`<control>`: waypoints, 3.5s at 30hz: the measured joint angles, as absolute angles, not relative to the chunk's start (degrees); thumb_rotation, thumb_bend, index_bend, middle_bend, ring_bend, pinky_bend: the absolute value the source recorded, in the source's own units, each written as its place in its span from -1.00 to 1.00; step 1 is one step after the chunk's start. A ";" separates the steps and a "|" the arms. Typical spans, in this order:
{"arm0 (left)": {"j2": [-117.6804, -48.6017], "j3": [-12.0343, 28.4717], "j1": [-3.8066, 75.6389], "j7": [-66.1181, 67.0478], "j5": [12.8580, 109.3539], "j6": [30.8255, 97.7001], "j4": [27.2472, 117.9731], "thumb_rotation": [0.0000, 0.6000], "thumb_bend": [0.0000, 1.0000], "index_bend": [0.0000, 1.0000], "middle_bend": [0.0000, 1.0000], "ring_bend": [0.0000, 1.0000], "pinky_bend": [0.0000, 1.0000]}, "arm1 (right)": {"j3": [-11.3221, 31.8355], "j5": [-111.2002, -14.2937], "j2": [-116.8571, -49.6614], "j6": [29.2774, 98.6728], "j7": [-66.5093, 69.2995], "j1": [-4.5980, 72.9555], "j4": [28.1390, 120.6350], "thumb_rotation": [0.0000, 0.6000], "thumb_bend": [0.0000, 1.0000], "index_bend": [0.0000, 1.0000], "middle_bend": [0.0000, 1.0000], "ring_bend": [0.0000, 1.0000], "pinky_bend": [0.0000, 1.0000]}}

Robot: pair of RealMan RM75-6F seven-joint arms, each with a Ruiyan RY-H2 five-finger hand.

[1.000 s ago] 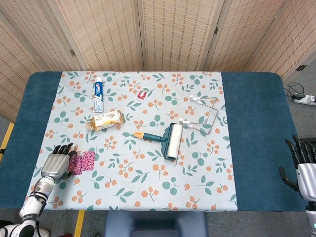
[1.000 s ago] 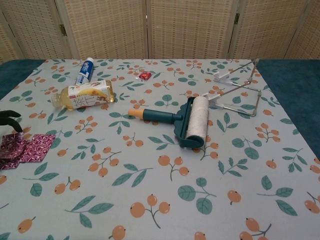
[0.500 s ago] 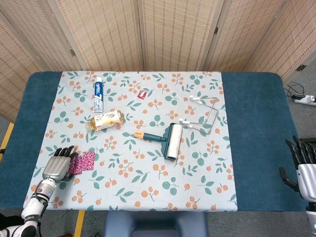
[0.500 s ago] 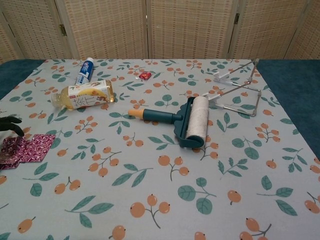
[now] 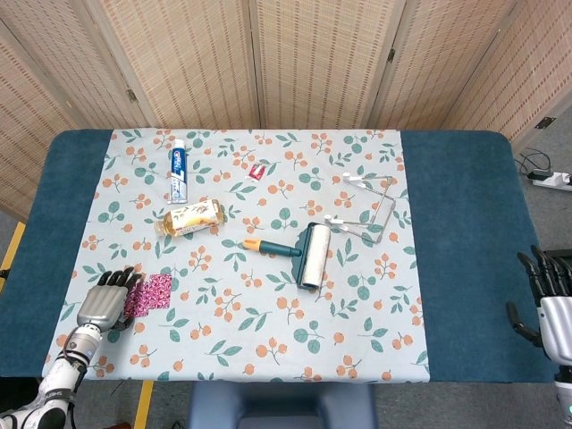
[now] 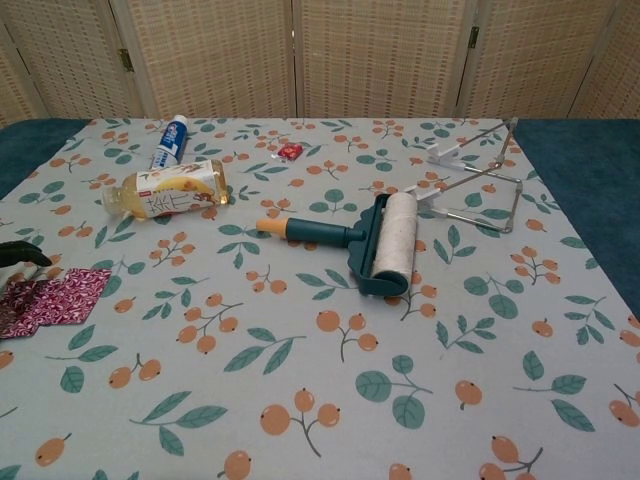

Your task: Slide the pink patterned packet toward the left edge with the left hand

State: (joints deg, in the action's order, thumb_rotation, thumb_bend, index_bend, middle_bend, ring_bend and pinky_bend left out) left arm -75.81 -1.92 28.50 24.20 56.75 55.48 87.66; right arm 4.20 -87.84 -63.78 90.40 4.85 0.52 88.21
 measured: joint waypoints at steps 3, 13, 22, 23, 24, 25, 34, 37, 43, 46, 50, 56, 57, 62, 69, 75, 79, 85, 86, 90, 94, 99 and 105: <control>-75.73 -1.91 28.57 24.54 56.35 55.09 87.73 1.00 -0.31 -0.83 -1.00 -1.00 -1.00 | 4.20 -87.82 -63.77 90.44 4.85 0.49 88.26 1.00 -0.10 -1.00 -1.00 -0.97 -1.00; -73.34 -1.20 28.82 23.99 56.49 55.03 91.87 1.00 -0.31 -0.96 -1.00 -1.00 -1.00 | 4.26 -87.86 -63.64 90.46 4.63 0.55 88.49 1.00 -0.10 -1.00 -1.00 -0.97 -1.00; -74.56 0.18 32.23 27.23 56.48 52.91 92.29 1.00 -0.31 -0.95 -1.00 -1.00 -1.00 | 4.25 -87.51 -63.68 90.27 5.15 0.50 88.09 1.00 -0.10 -1.00 -1.00 -0.97 -1.00; -75.08 0.28 32.90 28.27 55.55 52.42 91.99 1.00 -0.31 -0.96 -1.00 -1.00 -1.00 | 4.24 -87.44 -63.67 90.33 5.22 0.42 88.03 1.00 -0.10 -1.00 -1.00 -0.97 -1.00; -75.48 0.35 33.36 28.99 54.90 52.13 91.76 1.00 -0.31 -0.96 -1.00 -1.00 -1.00 | 4.24 -87.35 -63.65 90.40 5.30 0.32 87.95 1.00 -0.10 -1.00 -1.00 -0.97 -1.00; -75.88 0.40 33.77 29.65 54.27 51.90 91.54 1.00 -0.31 -0.96 -1.00 -1.00 -1.00 | 4.24 -87.22 -63.63 90.50 5.43 0.20 87.83 1.00 -0.10 -1.00 -1.00 -0.97 -1.00; -78.04 -0.34 35.89 33.24 50.72 51.18 90.26 1.00 -0.32 -0.98 -1.00 -1.00 -1.00 | 4.24 -86.98 -63.82 90.53 5.97 -0.01 87.21 1.00 -0.10 -1.00 -1.00 -0.97 -1.00; -78.25 -0.68 35.91 33.37 50.32 51.48 89.96 1.00 -0.32 -0.98 -1.00 -1.00 -1.00 | 4.24 -87.06 -63.84 90.30 5.84 0.16 87.28 1.00 -0.10 -1.00 -1.00 -0.97 -1.00; -78.45 -1.06 36.07 33.31 49.03 51.49 89.63 1.00 -0.32 -0.99 -1.00 -1.00 -1.00 | 4.26 -87.18 -63.77 90.48 5.69 0.11 87.49 1.00 -0.10 -1.00 -1.00 -0.97 -1.00; -78.68 -1.11 36.24 33.36 48.67 51.63 89.33 1.00 -0.32 -0.97 -1.00 -1.00 -1.00 | 4.26 -87.16 -63.78 90.47 5.71 0.09 87.47 1.00 -0.10 -1.00 -1.00 -0.97 -1.00; -78.86 -1.15 36.46 33.70 48.03 52.02 89.19 1.00 -0.32 -0.94 -1.00 -1.00 -1.00 | 4.27 -87.17 -63.79 90.56 5.84 0.04 87.39 1.00 -0.10 -1.00 -1.00 -0.97 -1.00; -79.15 -1.46 36.66 34.62 47.23 52.76 89.05 1.00 -0.32 -0.81 -1.00 -1.00 -1.00 | 4.27 -87.16 -63.85 90.43 6.06 0.09 87.12 1.00 -0.10 -1.00 -1.00 -0.97 -1.00; -79.19 -1.51 36.70 34.73 47.10 52.80 89.03 1.00 -0.32 -0.79 -1.00 -1.00 -1.00 | 4.28 -87.15 -63.86 90.41 6.10 0.10 87.08 1.00 -0.10 -1.00 -1.00 -0.97 -1.00; -79.42 -1.66 36.92 35.30 46.57 53.13 88.96 1.00 -0.32 -0.73 -1.00 -1.00 -1.00 | 4.31 -87.08 -63.88 90.32 6.23 0.13 86.97 1.00 -0.10 -1.00 -1.00 -0.97 -1.00; -79.47 -1.69 37.04 35.03 46.62 53.40 89.18 1.00 -0.32 -0.64 -1.00 -1.00 -1.00 | 4.32 -87.13 -63.93 90.35 6.29 0.14 86.89 1.00 -0.10 -1.00 -1.00 -0.97 -1.00; -79.04 -1.46 36.87 34.13 48.24 54.40 90.43 1.00 -0.32 -0.62 -1.00 -1.00 -1.00 | 4.37 -87.02 -63.97 90.26 6.37 0.17 86.77 1.00 -0.10 -1.00 -1.00 -0.97 -1.00; -78.65 -0.98 36.62 33.33 49.64 55.79 92.00 1.00 -0.32 -0.63 -1.00 -1.00 -1.00 | 4.43 -86.88 -63.96 90.13 6.50 0.21 86.61 1.00 -0.10 -1.00 -1.00 -0.97 -1.00; -77.93 -0.23 36.59 32.64 50.90 56.76 94.39 1.00 -0.32 -0.64 -1.00 -1.00 -1.00 | 4.65 -86.95 -63.99 89.98 6.89 0.52 86.28 1.00 -0.10 -1.00 -1.00 -0.97 -1.00; -77.72 -0.10 36.56 32.45 50.97 56.95 94.75 1.00 -0.32 -0.64 -1.00 -1.00 -1.00 | 4.65 -86.97 -64.02 89.92 6.95 0.57 86.23 1.00 -0.10 -1.00 -1.00 -0.97 -1.00; -76.79 -0.21 35.98 32.39 50.69 57.87 95.30 1.00 -0.32 -0.65 -1.00 -1.00 -1.00 | 4.72 -86.91 -64.02 89.59 6.98 0.81 86.14 1.00 -0.10 -1.00 -1.00 -0.97 -1.00; -75.92 -0.75 34.97 32.38 49.55 58.70 95.24 1.00 -0.32 -0.65 -1.00 -1.00 -1.00 | 4.73 -86.93 -64.12 89.38 7.08 0.98 86.02 1.00 -0.10 -1.00 -1.00 -0.97 -1.00; -75.54 -1.62 33.36 31.42 48.33 59.03 94.13 1.00 -0.32 -0.66 -1.00 -1.00 -1.00 | 4.70 -86.90 -64.28 89.16 7.19 1.12 85.83 1.00 -0.10 -1.00 -1.00 -0.97 -1.00; -76.07 -2.29 32.25 30.97 47.72 58.91 92.18 1.00 -0.32 -0.66 -1.00 -1.00 -1.00 | 4.67 -87.05 -64.08 89.44 6.85 1.07 86.22 1.00 -0.10 -1.00 -1.00 -0.97 -1.00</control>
State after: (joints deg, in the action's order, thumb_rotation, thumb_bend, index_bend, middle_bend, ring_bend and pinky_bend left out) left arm -76.07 -2.29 32.25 30.97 47.72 58.91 92.18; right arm 4.67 -87.05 -64.08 89.44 6.85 1.07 86.22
